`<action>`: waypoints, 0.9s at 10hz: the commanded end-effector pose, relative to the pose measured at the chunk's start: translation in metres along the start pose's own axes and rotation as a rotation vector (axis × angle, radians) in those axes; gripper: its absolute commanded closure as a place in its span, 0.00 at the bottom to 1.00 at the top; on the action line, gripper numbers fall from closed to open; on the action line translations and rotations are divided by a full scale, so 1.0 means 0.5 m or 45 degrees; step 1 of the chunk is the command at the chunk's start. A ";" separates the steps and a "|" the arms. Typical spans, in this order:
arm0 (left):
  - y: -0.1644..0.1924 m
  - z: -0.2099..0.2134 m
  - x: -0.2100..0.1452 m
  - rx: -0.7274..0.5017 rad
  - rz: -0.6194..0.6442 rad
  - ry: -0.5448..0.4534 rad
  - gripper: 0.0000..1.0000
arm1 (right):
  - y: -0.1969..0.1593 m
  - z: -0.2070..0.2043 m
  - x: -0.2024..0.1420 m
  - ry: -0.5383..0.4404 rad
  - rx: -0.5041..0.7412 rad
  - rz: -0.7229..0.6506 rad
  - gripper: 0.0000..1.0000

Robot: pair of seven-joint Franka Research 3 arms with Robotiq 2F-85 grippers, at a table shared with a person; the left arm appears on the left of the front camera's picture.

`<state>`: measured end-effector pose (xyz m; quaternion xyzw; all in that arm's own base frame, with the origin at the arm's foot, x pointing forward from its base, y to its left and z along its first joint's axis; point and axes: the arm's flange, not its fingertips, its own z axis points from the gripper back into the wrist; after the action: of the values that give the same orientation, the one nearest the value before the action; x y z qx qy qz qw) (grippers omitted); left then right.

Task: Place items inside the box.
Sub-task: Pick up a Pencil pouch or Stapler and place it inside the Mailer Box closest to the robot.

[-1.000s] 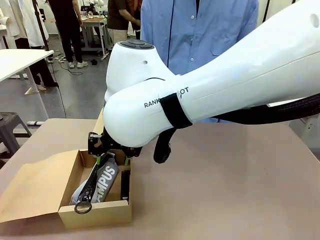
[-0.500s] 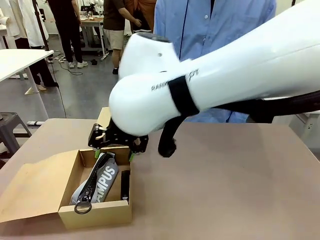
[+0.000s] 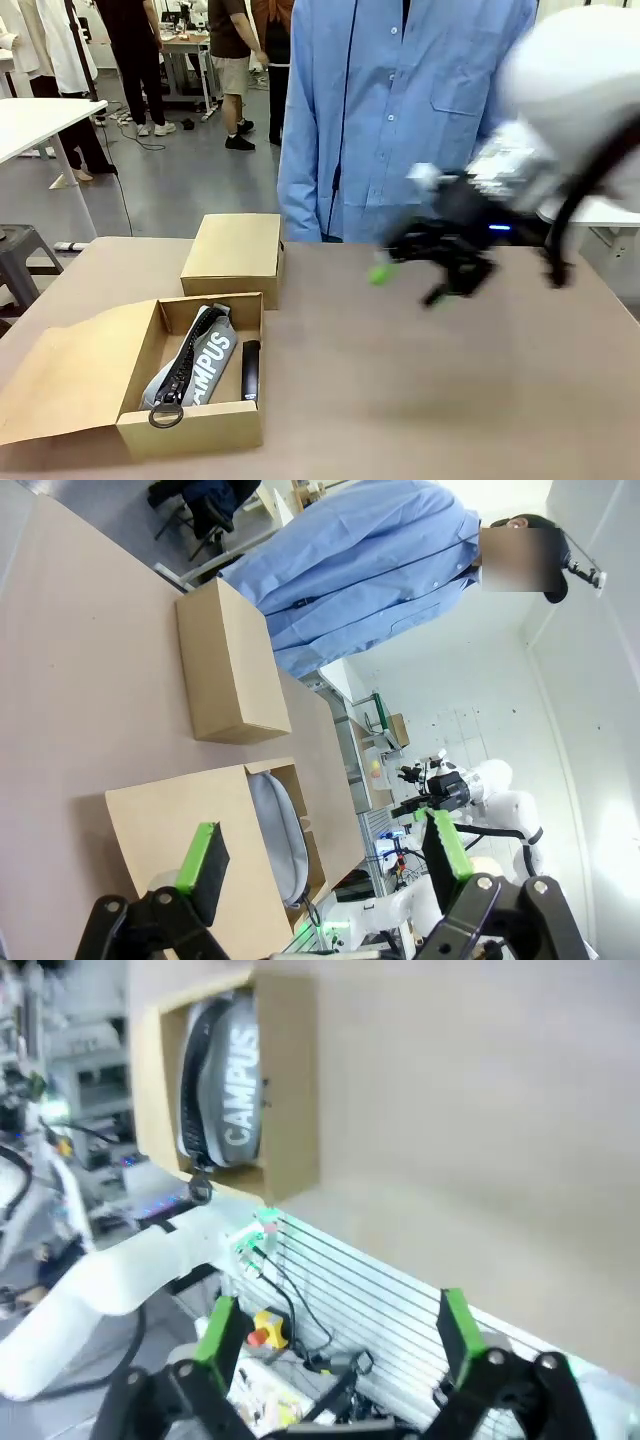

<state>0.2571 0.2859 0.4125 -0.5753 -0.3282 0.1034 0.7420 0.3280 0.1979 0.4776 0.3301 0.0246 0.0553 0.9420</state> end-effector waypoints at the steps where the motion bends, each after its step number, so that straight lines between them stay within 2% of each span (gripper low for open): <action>1: -0.003 -0.003 0.000 -0.024 -0.026 -0.015 0.00 | -0.176 0.112 -0.058 -0.060 0.236 0.077 0.00; 3: -0.003 -0.003 0.000 -0.024 -0.026 -0.015 0.00 | -0.368 0.163 -0.133 -0.208 0.464 -0.020 0.00; 5: -0.003 -0.003 0.000 -0.024 -0.026 -0.015 0.00 | -0.494 0.137 -0.223 -0.360 0.579 -0.157 0.00; 6: -0.003 -0.003 0.000 -0.024 -0.026 -0.015 0.00 | -0.504 0.100 -0.235 -0.374 0.497 -0.214 0.00; 7: -0.003 -0.003 0.000 -0.024 -0.026 -0.015 0.00 | -0.448 0.289 -0.097 -0.311 0.508 -0.132 0.00; 9: -0.003 -0.003 0.000 -0.024 -0.026 -0.015 0.00 | -0.448 0.289 -0.097 -0.311 0.508 -0.132 0.00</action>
<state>0.2572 0.2859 0.4121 -0.5754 -0.3280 0.1034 0.7421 0.3125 -0.0792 0.4387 0.5067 -0.0604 -0.0439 0.8589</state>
